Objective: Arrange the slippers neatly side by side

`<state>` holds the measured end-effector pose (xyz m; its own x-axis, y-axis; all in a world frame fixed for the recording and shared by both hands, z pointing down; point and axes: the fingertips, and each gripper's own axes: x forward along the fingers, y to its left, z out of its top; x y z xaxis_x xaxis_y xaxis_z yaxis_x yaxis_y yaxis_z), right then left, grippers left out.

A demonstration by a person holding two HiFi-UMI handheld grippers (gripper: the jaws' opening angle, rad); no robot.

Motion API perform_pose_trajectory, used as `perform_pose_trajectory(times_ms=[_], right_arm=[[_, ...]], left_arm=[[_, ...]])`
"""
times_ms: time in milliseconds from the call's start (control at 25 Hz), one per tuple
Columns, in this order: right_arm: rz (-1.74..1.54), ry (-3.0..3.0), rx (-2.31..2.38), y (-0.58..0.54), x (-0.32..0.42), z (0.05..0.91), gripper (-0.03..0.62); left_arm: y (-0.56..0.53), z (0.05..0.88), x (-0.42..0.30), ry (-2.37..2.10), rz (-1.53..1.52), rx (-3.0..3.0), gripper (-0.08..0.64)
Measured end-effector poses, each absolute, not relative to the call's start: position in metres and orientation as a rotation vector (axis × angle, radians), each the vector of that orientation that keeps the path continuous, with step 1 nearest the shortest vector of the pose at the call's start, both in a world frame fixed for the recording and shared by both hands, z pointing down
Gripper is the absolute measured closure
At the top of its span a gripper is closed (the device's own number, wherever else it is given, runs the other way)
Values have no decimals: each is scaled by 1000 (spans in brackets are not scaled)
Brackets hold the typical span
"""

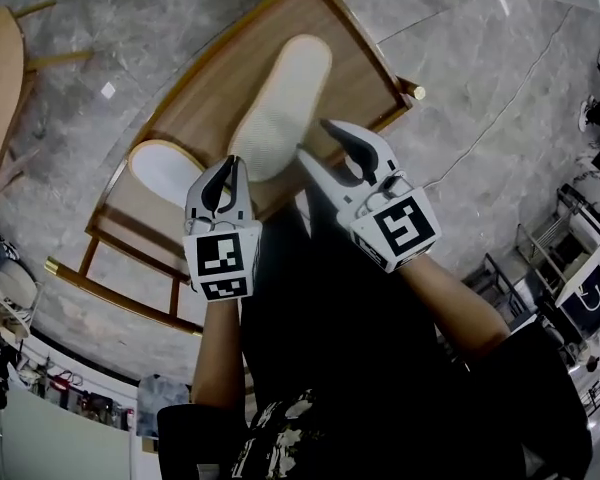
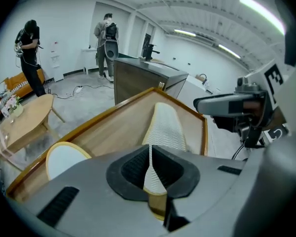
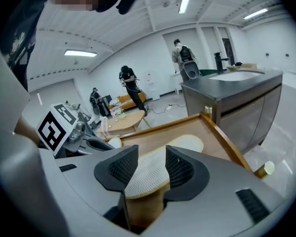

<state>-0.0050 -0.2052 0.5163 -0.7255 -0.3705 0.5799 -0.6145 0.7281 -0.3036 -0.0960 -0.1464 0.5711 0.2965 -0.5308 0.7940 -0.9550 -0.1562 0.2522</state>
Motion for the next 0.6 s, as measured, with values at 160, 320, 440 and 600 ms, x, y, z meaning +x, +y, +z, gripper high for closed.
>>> perform_pose_trajectory(times_ms=[160,320,440,600], right_arm=[[701,-2379,765,-205,8,536,431],[792,-2317,747,-200,10,556,431],[827,-2294,746,-200,8,566,431],[867,-2254,733,-197,9,580,431]], left_arm=[[-153,585,-94,-1285,724,1774,554],[-156,597,-95,-1256,767,1741,554],[-153,605,-95,-1228,798,1721,554],[-153,613,-96,-1223,815,1701,554]])
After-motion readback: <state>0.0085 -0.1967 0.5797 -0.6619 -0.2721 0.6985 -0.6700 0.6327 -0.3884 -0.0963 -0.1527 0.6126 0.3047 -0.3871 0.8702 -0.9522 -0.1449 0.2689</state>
